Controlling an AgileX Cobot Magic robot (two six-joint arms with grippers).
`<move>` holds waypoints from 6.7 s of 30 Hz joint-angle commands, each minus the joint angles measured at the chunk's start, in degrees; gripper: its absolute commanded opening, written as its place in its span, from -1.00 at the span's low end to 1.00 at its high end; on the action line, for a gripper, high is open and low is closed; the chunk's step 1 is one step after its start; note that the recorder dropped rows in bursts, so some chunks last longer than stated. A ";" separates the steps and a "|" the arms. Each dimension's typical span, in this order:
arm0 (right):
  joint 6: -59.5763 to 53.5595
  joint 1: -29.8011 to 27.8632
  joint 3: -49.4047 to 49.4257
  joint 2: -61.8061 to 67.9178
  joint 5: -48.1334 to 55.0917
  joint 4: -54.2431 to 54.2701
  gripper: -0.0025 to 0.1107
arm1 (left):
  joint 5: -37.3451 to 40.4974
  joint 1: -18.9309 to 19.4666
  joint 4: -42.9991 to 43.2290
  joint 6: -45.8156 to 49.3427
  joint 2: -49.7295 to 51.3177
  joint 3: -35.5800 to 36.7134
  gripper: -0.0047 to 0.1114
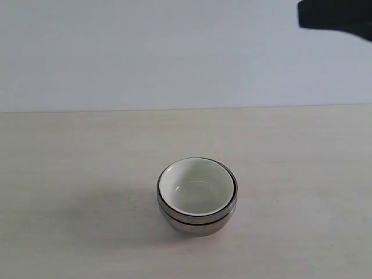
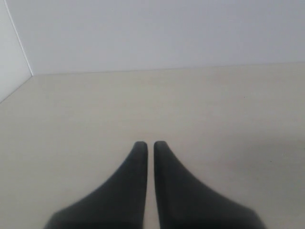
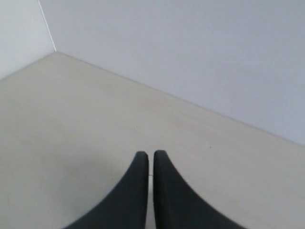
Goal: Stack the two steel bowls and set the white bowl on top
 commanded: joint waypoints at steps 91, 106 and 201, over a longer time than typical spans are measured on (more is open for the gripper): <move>20.60 -29.02 57.44 -50.72 -21.85 -14.49 -0.96 | 0.03 0.03 -0.15 -0.65 -0.17 0.20 -0.85; 20.20 -28.85 57.44 -50.72 -21.26 -14.96 -0.96 | 0.03 0.03 -0.15 -0.65 -0.17 0.20 -0.85; 10.42 -25.38 57.44 -50.72 -10.30 -15.49 -0.96 | 0.03 0.03 -0.15 -0.65 -0.17 0.20 -0.85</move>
